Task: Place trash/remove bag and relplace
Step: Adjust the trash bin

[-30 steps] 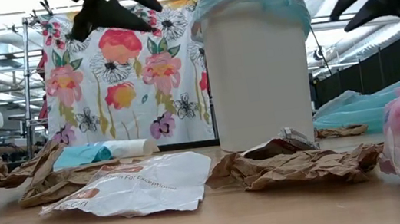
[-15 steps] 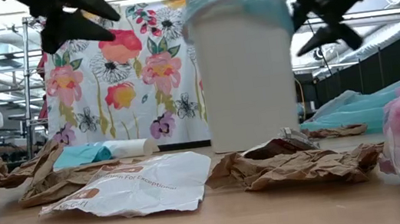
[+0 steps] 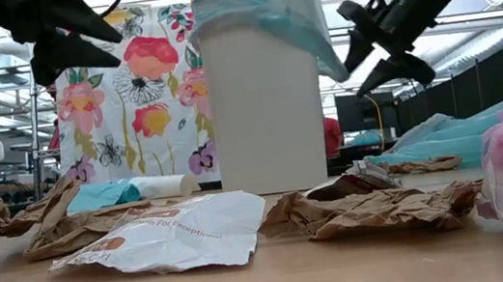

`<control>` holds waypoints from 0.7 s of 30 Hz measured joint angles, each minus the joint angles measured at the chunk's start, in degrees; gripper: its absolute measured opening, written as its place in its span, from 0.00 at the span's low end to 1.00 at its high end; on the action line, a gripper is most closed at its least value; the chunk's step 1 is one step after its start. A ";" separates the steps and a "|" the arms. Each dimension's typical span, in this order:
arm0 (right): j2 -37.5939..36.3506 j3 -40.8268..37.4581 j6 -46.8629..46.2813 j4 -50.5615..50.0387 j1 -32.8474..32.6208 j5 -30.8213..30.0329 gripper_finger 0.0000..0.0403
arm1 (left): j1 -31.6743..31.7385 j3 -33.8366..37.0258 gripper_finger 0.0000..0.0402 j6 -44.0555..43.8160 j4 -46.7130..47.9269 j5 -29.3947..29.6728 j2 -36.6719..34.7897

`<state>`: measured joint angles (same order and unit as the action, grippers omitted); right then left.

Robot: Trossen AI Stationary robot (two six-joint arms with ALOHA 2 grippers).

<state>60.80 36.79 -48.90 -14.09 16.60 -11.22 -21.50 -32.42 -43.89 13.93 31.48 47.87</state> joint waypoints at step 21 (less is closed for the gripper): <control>-1.19 10.50 23.03 -10.19 6.69 11.15 0.51 | -0.02 0.00 0.44 -0.84 -0.20 -4.09 -0.34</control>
<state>59.61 47.30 -25.87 -24.28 23.29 -0.08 -21.52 -32.42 -44.73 13.74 27.40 47.53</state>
